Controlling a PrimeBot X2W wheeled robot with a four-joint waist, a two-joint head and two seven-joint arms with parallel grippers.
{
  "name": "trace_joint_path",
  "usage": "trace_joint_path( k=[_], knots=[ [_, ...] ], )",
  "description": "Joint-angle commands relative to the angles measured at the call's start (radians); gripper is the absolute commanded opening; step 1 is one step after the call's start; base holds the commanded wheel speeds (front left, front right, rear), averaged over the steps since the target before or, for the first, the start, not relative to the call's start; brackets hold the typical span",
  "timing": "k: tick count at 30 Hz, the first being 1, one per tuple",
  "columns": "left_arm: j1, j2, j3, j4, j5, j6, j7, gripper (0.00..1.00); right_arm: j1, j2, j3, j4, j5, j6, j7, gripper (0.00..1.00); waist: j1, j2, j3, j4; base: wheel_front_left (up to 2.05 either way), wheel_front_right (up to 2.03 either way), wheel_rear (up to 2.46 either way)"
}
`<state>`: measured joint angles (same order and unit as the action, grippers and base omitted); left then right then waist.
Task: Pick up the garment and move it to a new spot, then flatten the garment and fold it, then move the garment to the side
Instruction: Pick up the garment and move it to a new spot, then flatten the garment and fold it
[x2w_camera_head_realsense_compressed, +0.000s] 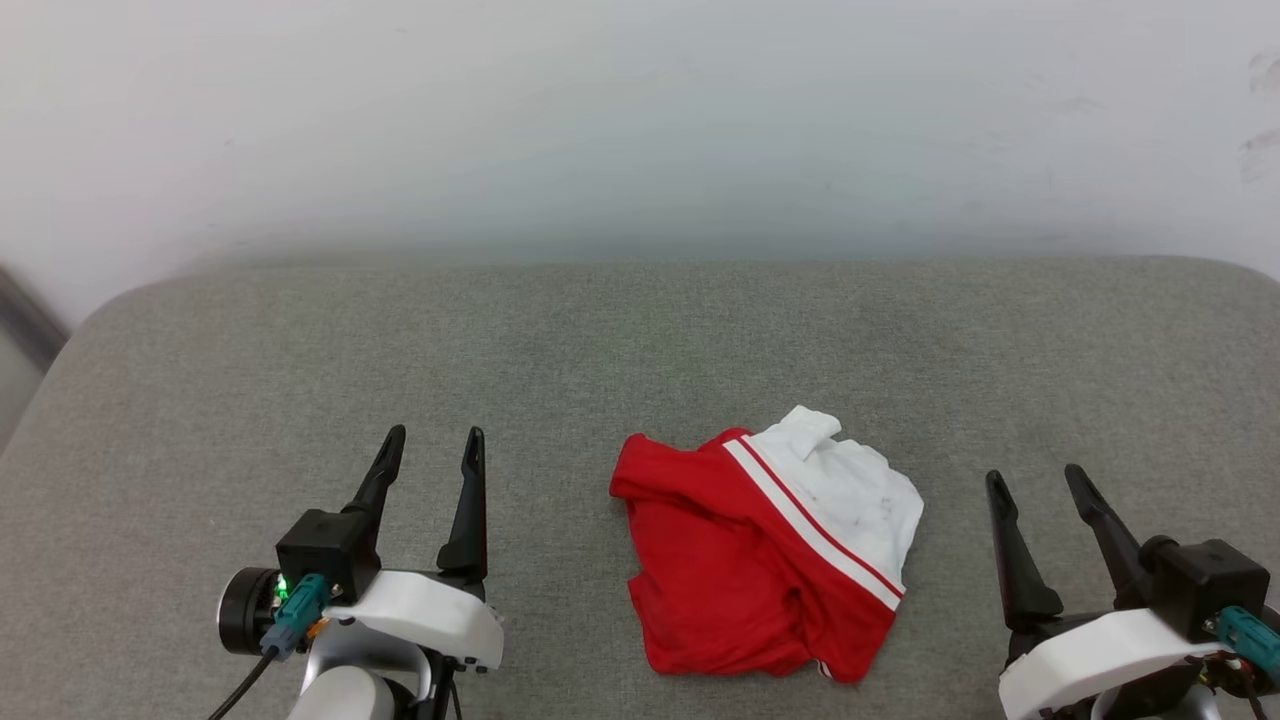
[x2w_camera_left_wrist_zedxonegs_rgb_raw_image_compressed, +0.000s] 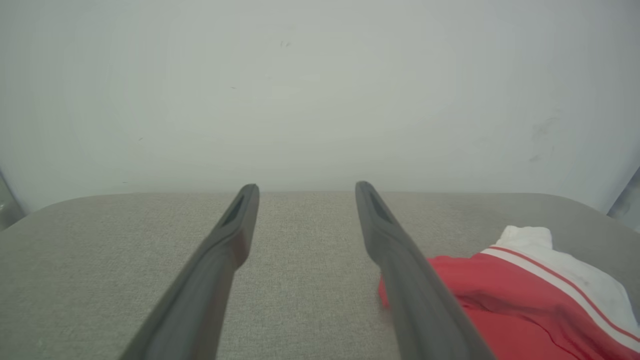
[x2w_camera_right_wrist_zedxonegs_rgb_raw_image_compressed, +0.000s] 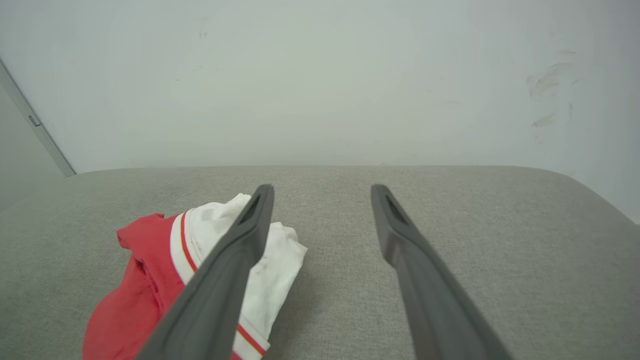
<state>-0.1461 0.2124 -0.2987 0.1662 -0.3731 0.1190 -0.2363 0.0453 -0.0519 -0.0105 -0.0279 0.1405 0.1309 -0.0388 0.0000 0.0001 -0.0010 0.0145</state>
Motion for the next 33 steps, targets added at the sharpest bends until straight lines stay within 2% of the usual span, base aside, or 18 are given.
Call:
trace_joint_path(
  k=[1, 6, 9, 13, 17, 21, 24, 29, 30, 31, 32, 33],
  knots=[
    [0.006, -0.001, 0.000, -0.005, -0.004, 0.005, -0.002, 1.00, -0.001, 0.003, -0.003, -0.004, 0.003, 0.000, 0.002, 1.00, 0.0000, -0.0001, 0.000, 0.000, 0.00, 0.00, 0.00],
    [-0.002, -0.004, 0.000, -0.016, -0.006, 0.008, -0.005, 1.00, 0.000, 0.002, -0.056, 0.018, 0.036, 0.000, 0.059, 1.00, 0.0000, -0.0001, 0.009, 0.005, 0.00, 0.00, 0.00],
    [-0.009, -0.011, -0.003, -0.023, -0.008, 0.009, -0.008, 1.00, -0.011, -0.003, -0.092, 0.039, 0.082, 0.000, 0.161, 1.00, 0.0000, -0.0001, 0.020, 0.017, 0.00, 0.00, 0.00],
    [-0.025, -0.021, -0.010, -0.026, -0.005, 0.007, -0.013, 1.00, -0.049, -0.043, -0.112, 0.050, 0.162, 0.000, 0.330, 1.00, 0.0000, -0.0001, 0.047, 0.036, 0.00, 0.00, 0.00],
    [-0.049, -0.034, -0.021, -0.024, -0.001, -0.001, -0.016, 1.00, -0.094, -0.092, -0.072, 0.045, 0.233, 0.000, 0.522, 1.00, 0.0000, -0.0001, 0.084, 0.058, 0.00, 0.00, 0.00],
    [-0.071, -0.049, -0.030, -0.013, 0.003, -0.008, -0.022, 1.00, -0.126, -0.124, -0.003, 0.026, 0.297, 0.000, 0.663, 1.00, 0.0000, -0.0001, 0.114, 0.082, 0.00, 0.00, 0.00],
    [-0.087, -0.055, -0.032, -0.005, 0.005, -0.011, -0.023, 1.00, -0.150, -0.137, 0.039, 0.024, 0.333, 0.000, 0.730, 1.00, 0.0000, -0.0001, 0.133, 0.097, 0.00, 0.00, 0.00],
    [-0.104, -0.067, -0.034, 0.010, 0.010, -0.020, -0.027, 1.00, -0.174, -0.150, 0.090, 0.049, 0.385, 0.000, 0.777, 1.00, 0.0000, -0.0001, 0.153, 0.113, 0.00, 0.00, 0.00],
    [-0.106, -0.068, -0.035, 0.013, 0.010, -0.019, -0.027, 1.00, -0.178, -0.158, 0.099, 0.052, 0.392, 0.000, 0.780, 0.53, 0.0000, -0.0001, 0.154, 0.115, 0.00, 0.00, 0.00],
    [-0.106, -0.070, -0.035, 0.015, 0.010, -0.020, -0.028, 1.00, -0.181, -0.164, 0.107, 0.054, 0.404, 0.000, 0.782, 0.25, 0.0000, -0.0001, 0.155, 0.116, 0.00, 0.00, 0.00],
    [-0.106, -0.072, -0.035, 0.017, 0.010, -0.022, -0.028, 1.00, -0.183, -0.169, 0.114, 0.056, 0.408, 0.000, 0.779, 0.00, 0.0000, -0.0001, 0.156, 0.117, 0.00, 0.00, 0.00],
    [-0.107, -0.073, -0.034, 0.020, 0.011, -0.022, -0.028, 1.00, -0.188, -0.178, 0.120, 0.051, 0.405, 0.000, 0.767, 0.00, 0.0000, -0.0001, 0.156, 0.117, 0.00, 0.00, 0.00]
  ],
)
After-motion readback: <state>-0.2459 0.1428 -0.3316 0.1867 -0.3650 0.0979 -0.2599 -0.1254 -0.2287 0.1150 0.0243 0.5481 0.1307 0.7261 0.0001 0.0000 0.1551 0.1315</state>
